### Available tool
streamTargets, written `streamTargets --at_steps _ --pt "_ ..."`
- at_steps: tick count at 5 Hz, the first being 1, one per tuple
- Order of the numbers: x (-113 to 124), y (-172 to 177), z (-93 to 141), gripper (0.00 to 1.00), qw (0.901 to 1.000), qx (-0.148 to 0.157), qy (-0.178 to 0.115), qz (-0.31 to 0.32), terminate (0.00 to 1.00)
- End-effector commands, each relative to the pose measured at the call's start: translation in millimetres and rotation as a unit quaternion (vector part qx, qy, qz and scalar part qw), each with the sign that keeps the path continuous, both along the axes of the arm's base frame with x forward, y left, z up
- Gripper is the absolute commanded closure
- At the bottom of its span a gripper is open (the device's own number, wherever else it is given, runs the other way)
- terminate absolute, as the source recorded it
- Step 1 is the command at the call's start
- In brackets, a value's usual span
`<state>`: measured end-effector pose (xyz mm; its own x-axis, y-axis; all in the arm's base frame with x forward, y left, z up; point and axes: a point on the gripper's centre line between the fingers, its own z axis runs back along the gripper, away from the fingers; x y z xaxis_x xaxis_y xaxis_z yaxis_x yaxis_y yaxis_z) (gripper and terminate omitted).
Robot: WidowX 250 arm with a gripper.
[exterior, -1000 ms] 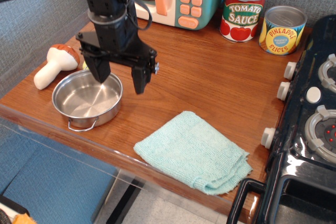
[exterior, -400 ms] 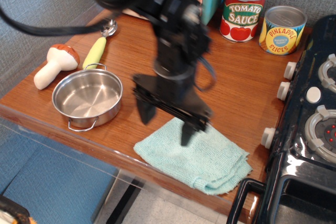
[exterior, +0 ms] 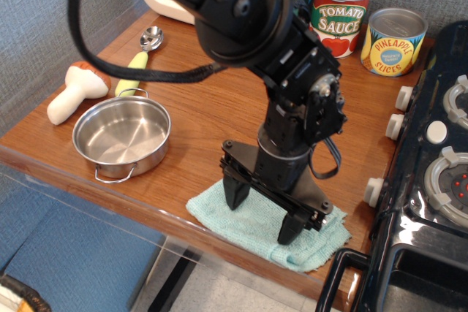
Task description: Place the blue cloth in front of the two cans.
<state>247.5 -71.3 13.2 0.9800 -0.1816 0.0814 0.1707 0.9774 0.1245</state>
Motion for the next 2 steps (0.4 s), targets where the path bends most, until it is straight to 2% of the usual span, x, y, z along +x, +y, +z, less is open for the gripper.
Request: streamTargets --at_steps 1,2 --pt "12 13 -12 0.00 0.9994 0.001 0.000 0.035 0.00" --pt "53 37 -1 0.00 0.9947 -0.009 -0.031 0.098 0.00"
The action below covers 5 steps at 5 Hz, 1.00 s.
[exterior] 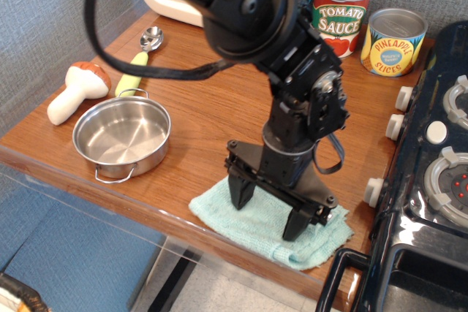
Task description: Place the blue cloth in front of the two cans.
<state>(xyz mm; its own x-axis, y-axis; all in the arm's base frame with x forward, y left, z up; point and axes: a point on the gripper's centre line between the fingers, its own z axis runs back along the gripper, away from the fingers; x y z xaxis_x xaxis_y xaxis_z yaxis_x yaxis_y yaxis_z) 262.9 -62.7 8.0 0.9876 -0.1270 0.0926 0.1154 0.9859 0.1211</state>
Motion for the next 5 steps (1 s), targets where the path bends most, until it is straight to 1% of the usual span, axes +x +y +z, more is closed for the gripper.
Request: streamTargets --at_steps 1,2,3,4,5 --pt "74 43 19 0.00 0.9918 -0.016 -0.061 0.111 0.00" --pt "105 50 39 0.00 0.9849 -0.022 -0.087 0.148 0.00" --pt "141 44 52 0.00 0.9814 -0.027 -0.078 0.173 0.00" --pt "145 47 51 0.00 0.9716 0.033 -0.014 0.234 0.00" --pt "140 51 60 0.00 0.9736 0.024 -0.041 0.223 0.00"
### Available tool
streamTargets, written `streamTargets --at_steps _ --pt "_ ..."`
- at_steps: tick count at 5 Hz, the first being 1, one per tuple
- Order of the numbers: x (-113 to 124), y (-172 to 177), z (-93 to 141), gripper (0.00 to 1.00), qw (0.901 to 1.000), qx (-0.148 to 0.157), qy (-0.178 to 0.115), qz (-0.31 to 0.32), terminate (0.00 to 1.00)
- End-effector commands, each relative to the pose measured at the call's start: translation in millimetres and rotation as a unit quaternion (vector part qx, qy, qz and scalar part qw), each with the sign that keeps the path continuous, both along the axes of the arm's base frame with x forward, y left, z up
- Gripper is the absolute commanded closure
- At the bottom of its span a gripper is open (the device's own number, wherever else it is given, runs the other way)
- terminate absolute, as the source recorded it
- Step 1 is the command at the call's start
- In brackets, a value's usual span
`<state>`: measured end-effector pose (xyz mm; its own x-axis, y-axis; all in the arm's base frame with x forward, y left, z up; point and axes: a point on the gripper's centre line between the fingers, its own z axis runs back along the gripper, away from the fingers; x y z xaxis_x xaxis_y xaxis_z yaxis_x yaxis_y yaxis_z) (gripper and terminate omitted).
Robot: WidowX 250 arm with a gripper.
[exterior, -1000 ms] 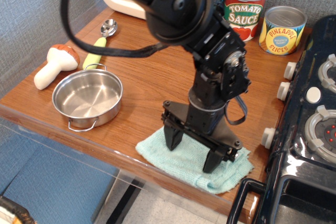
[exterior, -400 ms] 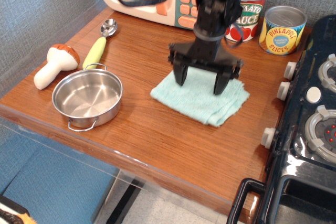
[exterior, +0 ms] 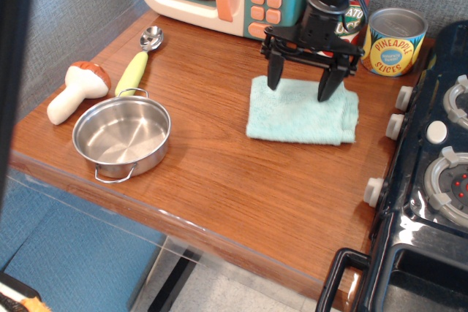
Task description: Place the blue cloth in front of the two cans.
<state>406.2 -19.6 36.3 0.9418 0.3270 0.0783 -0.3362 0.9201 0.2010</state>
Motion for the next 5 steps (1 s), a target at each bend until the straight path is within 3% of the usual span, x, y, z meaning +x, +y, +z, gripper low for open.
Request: streamTargets --at_steps 1,4,5 --pt "-3.0 8.3 31.6 0.00 0.9985 -0.003 -0.054 -0.011 0.00" --pt "-3.0 8.3 31.6 0.00 0.9985 -0.003 -0.054 -0.011 0.00" --pt "-3.0 8.3 31.6 0.00 0.9985 -0.003 -0.054 -0.011 1.00"
